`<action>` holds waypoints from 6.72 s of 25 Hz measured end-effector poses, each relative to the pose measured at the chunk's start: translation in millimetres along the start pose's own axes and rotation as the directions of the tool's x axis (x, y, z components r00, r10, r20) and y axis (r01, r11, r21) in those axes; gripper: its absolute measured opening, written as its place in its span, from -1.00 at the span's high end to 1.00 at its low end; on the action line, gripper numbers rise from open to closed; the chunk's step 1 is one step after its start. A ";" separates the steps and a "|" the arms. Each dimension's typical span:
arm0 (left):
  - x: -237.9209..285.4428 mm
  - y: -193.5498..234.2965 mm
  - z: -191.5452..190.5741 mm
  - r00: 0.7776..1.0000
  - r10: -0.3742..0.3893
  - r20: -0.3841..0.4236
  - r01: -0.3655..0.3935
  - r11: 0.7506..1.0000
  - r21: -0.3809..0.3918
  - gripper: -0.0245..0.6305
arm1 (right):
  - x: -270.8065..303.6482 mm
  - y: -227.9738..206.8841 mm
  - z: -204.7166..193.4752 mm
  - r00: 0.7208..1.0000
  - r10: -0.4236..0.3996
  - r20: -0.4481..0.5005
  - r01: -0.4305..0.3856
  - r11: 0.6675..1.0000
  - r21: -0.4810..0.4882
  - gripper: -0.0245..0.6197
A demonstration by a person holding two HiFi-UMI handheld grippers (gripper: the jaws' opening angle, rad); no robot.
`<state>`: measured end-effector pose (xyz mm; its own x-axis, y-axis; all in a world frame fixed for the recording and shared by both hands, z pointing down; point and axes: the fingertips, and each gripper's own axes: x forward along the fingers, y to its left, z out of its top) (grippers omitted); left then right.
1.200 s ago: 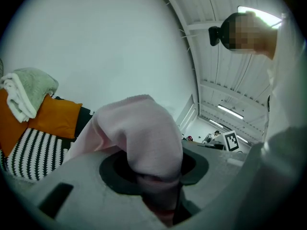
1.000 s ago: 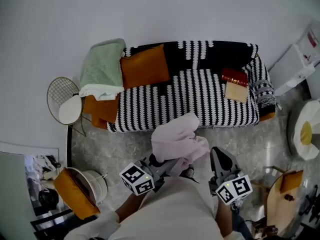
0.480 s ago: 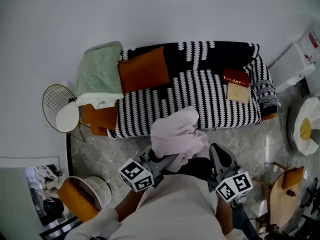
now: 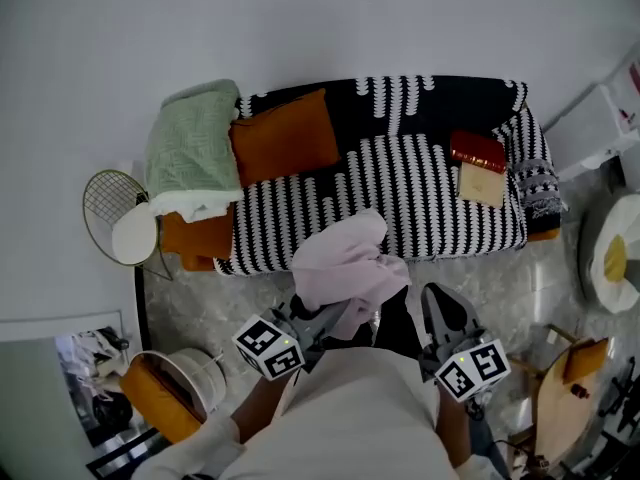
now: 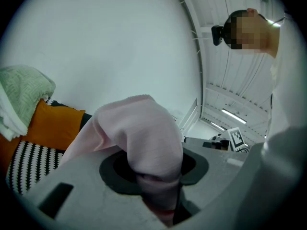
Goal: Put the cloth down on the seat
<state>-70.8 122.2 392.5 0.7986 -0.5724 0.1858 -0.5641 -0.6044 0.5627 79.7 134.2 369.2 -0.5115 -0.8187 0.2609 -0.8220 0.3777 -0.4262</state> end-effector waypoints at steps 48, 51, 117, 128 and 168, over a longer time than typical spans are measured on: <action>156.1 139.6 107.5 0.958 0.267 0.105 -0.260 0.963 -0.074 0.42 | 181.9 -106.5 123.7 0.969 0.223 -0.111 -0.229 0.972 -0.051 0.90; 158.4 160.0 113.0 0.966 0.243 0.088 -0.237 0.969 -0.073 0.42 | 197.3 -101.2 123.4 0.975 0.195 -0.110 -0.201 0.978 -0.055 0.90; 237.4 546.8 -208.4 0.705 0.371 -0.605 -0.620 0.737 -0.270 0.25 | 263.0 -110.1 -25.6 0.892 -0.078 -0.446 0.148 0.981 0.125 0.90; 228.5 543.6 -228.4 0.656 0.319 -0.683 -0.618 0.747 -0.244 -0.01 | 254.5 -106.4 -35.3 0.889 -0.085 -0.449 0.157 0.980 0.125 0.90; 153.0 422.3 -147.0 0.762 0.377 -0.526 -0.522 0.839 -0.156 0.36 | 222.7 -105.6 15.8 0.969 -0.114 -0.221 0.121 0.992 0.019 0.90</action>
<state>-156.0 -139.1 777.0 0.5069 -0.3725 0.7774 -0.8571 -0.1215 0.5006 56.5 -94.9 458.6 -0.4573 -0.7402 0.4929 -0.8728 0.2674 -0.4082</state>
